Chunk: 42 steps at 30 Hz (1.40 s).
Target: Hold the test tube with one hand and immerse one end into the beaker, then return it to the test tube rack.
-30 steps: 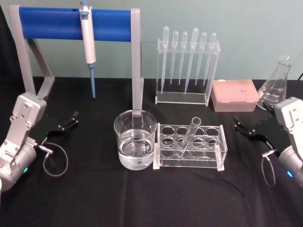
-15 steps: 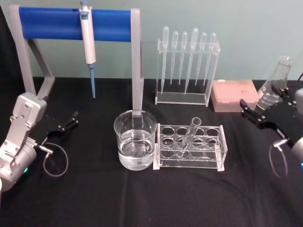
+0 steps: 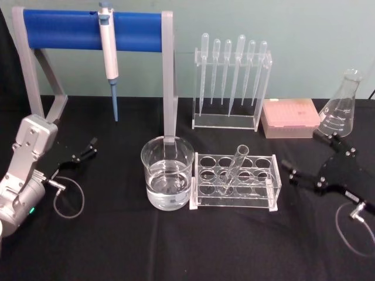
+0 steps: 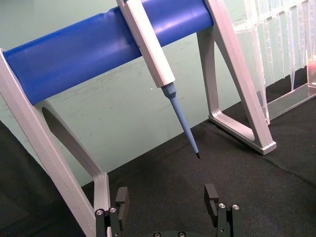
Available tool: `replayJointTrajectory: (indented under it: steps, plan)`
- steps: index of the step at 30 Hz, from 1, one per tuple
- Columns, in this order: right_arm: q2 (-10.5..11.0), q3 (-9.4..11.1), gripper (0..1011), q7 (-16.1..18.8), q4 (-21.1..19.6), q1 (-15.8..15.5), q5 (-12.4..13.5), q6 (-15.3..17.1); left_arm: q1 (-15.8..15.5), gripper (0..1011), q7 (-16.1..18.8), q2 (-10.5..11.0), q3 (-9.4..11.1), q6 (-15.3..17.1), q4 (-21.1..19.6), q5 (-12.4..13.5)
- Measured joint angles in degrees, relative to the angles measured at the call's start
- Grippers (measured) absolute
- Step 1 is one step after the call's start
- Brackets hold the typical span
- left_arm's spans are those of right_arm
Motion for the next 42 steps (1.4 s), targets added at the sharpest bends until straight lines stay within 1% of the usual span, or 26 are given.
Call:
replayJointTrajectory:
  steps: [1,2,5,8,11,13,15,16,18,21,26,27,31,34,42]
  plan:
    - [0.13,-0.07,1003,1.06,0.09,-0.02,0.48,-0.09,0.00,1000,0.00,0.00,0.00,0.00,0.00,0.00]
    - [0.30,-0.28,1003,3.20,0.40,0.03,1.49,-0.19,0.00,1000,0.00,0.00,0.00,0.00,0.00,0.00]
    - [0.42,-0.75,1003,6.38,0.93,0.45,2.72,-0.42,0.00,1000,0.00,0.00,0.00,0.00,0.00,0.00]
    - [0.31,-1.55,1003,10.95,1.65,1.39,4.09,-0.82,0.00,1000,0.00,0.00,0.00,0.00,0.00,0.00]
    - [-0.19,-2.20,1002,13.42,1.96,2.28,4.64,-0.71,0.00,1000,0.00,0.00,0.00,0.00,0.00,0.00]
    - [-0.56,-2.50,1003,14.29,2.07,2.73,4.79,-0.34,0.00,1000,0.00,0.00,0.00,0.00,0.00,0.00]
    - [-1.03,-2.81,1003,15.06,2.20,3.16,5.09,0.30,0.00,1000,0.00,0.00,0.00,0.00,0.00,0.00]
    - [-1.59,-3.09,1003,15.54,2.31,3.59,5.47,1.12,0.00,1000,0.00,0.00,0.00,0.00,0.00,0.00]
    - [-2.17,-3.32,1003,16.04,2.49,4.02,5.94,2.04,0.00,1000,0.00,0.00,0.00,0.00,0.00,0.00]
    - [-3.67,-3.78,1003,16.99,2.84,4.98,6.74,4.05,0.00,1000,0.00,0.00,0.00,0.00,0.00,0.00]
    - [-5.55,-4.34,1003,17.25,3.66,6.35,6.97,5.54,0.00,1000,0.00,0.00,0.00,0.00,0.00,0.00]
    - [-6.28,-4.57,1003,17.02,4.05,6.89,6.87,5.92,0.00,1000,0.00,0.00,0.00,0.00,0.00,0.00]
    - [-7.50,-5.15,1003,16.60,4.94,8.03,6.36,6.58,0.00,1000,0.00,0.00,0.00,0.00,0.00,0.00]
    - [-8.81,-6.09,1003,16.41,6.23,9.59,5.42,7.25,0.00,1000,0.00,0.00,0.00,0.00,0.00,0.00]
    - [-10.67,-7.40,1003,16.25,8.26,12.07,3.95,7.86,0.00,1000,0.00,0.00,0.00,0.00,0.00,0.00]
